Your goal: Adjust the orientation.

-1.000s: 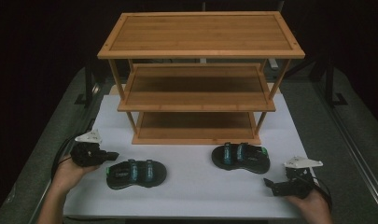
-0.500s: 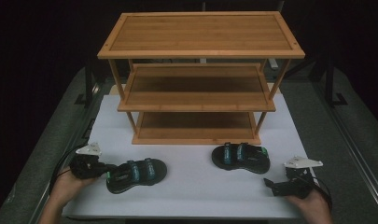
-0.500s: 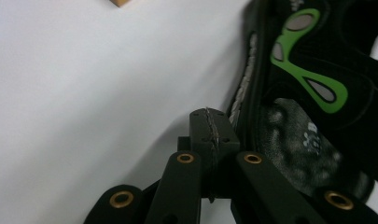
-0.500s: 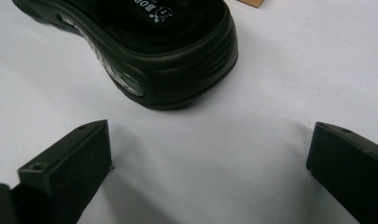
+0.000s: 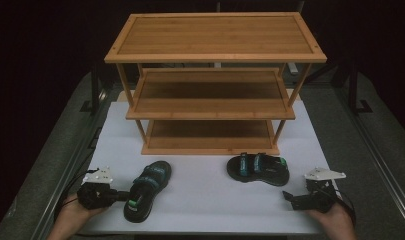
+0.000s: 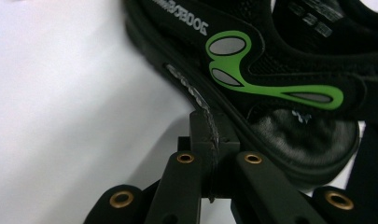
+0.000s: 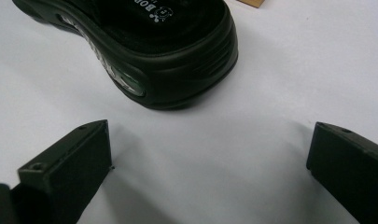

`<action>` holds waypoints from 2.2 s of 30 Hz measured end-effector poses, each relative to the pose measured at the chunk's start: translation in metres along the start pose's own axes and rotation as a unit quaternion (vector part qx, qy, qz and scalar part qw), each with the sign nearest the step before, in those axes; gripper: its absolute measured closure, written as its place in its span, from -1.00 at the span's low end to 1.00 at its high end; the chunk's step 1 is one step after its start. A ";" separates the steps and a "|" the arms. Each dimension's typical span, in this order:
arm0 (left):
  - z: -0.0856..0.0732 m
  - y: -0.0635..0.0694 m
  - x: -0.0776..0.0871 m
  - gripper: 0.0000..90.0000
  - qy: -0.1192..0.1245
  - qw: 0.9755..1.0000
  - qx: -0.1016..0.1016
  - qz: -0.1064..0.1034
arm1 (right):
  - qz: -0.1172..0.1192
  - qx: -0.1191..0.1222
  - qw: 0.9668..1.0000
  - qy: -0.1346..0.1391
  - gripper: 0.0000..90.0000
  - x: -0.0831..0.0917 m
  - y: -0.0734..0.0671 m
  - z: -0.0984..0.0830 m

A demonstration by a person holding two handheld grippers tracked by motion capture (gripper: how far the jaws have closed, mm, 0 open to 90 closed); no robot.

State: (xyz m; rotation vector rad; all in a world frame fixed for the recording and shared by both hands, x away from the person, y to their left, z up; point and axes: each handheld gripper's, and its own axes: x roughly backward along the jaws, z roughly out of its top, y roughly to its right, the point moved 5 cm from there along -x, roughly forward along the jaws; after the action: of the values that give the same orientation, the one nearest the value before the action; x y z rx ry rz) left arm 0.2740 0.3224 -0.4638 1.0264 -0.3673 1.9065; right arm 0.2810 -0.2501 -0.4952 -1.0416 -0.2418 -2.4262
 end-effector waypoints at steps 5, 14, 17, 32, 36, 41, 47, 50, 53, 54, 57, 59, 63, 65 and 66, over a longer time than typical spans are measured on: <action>0.011 -0.004 0.016 0.87 0.030 0.999 0.004 0.021 | 0.000 0.000 1.000 0.000 -1.00 0.000 0.000 0.000; 0.045 0.007 0.036 0.28 0.074 0.996 -0.029 0.026 | 0.000 0.001 1.000 0.000 -1.00 0.000 0.000 0.000; 0.056 0.011 0.033 0.17 0.075 0.996 -0.044 0.021 | 0.000 0.001 1.000 0.000 -1.00 0.000 0.000 0.000; 0.077 0.016 0.002 0.12 0.038 0.995 -0.094 -0.024 | 0.000 0.001 1.000 0.000 -1.00 0.000 0.000 0.000; 0.074 0.016 0.002 0.10 0.037 0.994 -0.096 -0.025 | 0.000 0.001 1.000 0.000 -1.00 0.000 0.000 0.000; 0.073 0.014 -0.001 0.21 0.034 0.994 -0.099 -0.024 | 0.000 0.001 1.000 0.000 -1.00 0.000 0.000 0.000; 0.073 0.012 0.000 0.53 0.038 0.994 -0.107 -0.003 | 0.000 0.001 1.000 0.000 -1.00 0.000 0.000 0.000; 0.073 0.013 0.001 0.61 0.043 0.994 -0.103 0.002 | 0.000 0.001 1.000 0.000 -1.00 0.000 0.000 0.000; 0.073 0.012 0.004 0.62 0.052 0.994 -0.100 0.014 | 0.000 0.001 1.000 0.000 -1.00 0.000 0.000 0.000; 0.073 0.012 0.004 0.63 0.052 0.994 -0.098 0.018 | 0.000 0.000 1.000 0.000 -1.00 0.000 0.000 0.000; 0.077 0.012 0.005 0.63 0.060 0.994 -0.090 0.029 | 0.000 0.000 1.000 0.000 -1.00 0.000 0.000 0.000; 0.082 0.014 0.007 0.63 0.065 0.993 -0.089 0.035 | 0.000 0.001 1.000 0.000 -1.00 0.000 0.000 0.000; 0.094 0.017 0.007 0.63 0.072 0.993 -0.087 0.043 | 0.000 0.000 1.000 0.000 -1.00 0.000 0.000 0.000; 0.101 0.020 0.005 0.63 0.075 0.992 -0.089 0.045 | 0.000 0.001 1.000 0.001 -1.00 0.000 0.000 0.000; 0.103 0.021 0.004 0.63 0.076 0.992 -0.088 0.044 | 0.000 0.001 1.000 0.000 -1.00 0.000 0.000 0.000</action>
State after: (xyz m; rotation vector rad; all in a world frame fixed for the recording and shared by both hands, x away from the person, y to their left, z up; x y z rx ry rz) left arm 0.3083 0.2504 -0.3947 0.7554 -0.4898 1.9786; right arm 0.2813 -0.2502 -0.4953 -1.0398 -0.2426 -2.4254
